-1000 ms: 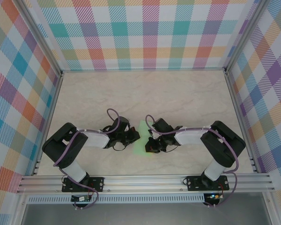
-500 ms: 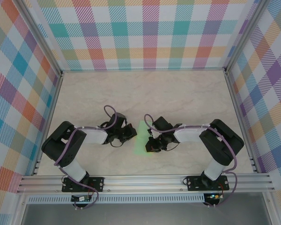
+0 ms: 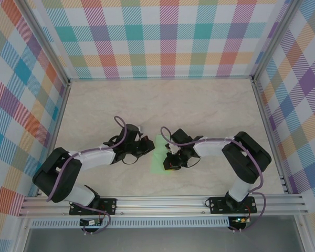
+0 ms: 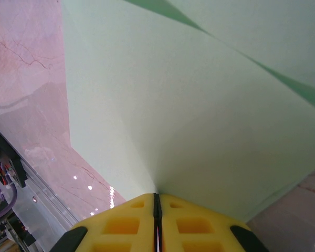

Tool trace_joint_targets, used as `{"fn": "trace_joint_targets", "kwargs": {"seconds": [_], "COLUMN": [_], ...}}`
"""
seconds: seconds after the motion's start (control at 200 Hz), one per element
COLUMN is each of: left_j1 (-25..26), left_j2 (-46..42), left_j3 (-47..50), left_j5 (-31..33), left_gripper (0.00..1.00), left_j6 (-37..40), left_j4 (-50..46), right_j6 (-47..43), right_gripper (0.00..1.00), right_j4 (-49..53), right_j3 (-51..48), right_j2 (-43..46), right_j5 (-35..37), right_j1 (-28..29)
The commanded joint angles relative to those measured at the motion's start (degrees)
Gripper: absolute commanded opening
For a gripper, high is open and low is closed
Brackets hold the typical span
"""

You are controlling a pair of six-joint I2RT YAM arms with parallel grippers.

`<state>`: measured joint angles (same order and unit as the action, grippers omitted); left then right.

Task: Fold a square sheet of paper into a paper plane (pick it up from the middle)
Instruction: Fold the triangle a second time at the center of the table.

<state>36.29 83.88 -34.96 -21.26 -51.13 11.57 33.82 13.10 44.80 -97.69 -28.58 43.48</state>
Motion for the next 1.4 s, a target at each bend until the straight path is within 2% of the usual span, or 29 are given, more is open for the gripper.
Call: {"fn": "trace_joint_targets", "kwargs": {"seconds": [0.0, 0.15, 0.435, 0.82, 1.155, 1.395], "left_j1": [1.87, 3.58, 3.67, 3.78, 4.04, 4.05], "left_j2": [3.39, 8.39, 13.54, 13.08, 12.91, 12.06], "left_j3": [-0.24, -2.02, -1.67, -0.99, -0.29, 0.57], "left_j5": [-2.28, -2.5, 1.3, 1.22, 1.13, 4.55], "left_gripper": [0.0, 0.0, 0.0, 0.0, 0.0, 0.0], "left_j6": [0.64, 0.7, -0.09, -0.73, -0.7, -1.57], "left_j4": [2.72, 3.98, 2.23, 2.71, 2.93, 1.52], "right_j6": [1.31, 2.97, 8.69, 11.87, 11.88, 11.86], "right_gripper": [0.1, 0.11, 0.13, 0.13, 0.13, 0.13], "right_j4": [3.28, 2.37, -2.99, -7.01, -8.09, -8.74], "right_j3": [-0.85, -0.84, -0.59, 3.27, 4.43, 1.66], "right_j2": [-0.26, 0.63, 4.82, -1.42, -3.3, -5.36], "right_j5": [2.9, 2.72, -0.15, 0.77, 0.95, 1.25], "right_j1": [-0.33, -0.33, -0.32, 0.2, 0.13, 0.11]}}
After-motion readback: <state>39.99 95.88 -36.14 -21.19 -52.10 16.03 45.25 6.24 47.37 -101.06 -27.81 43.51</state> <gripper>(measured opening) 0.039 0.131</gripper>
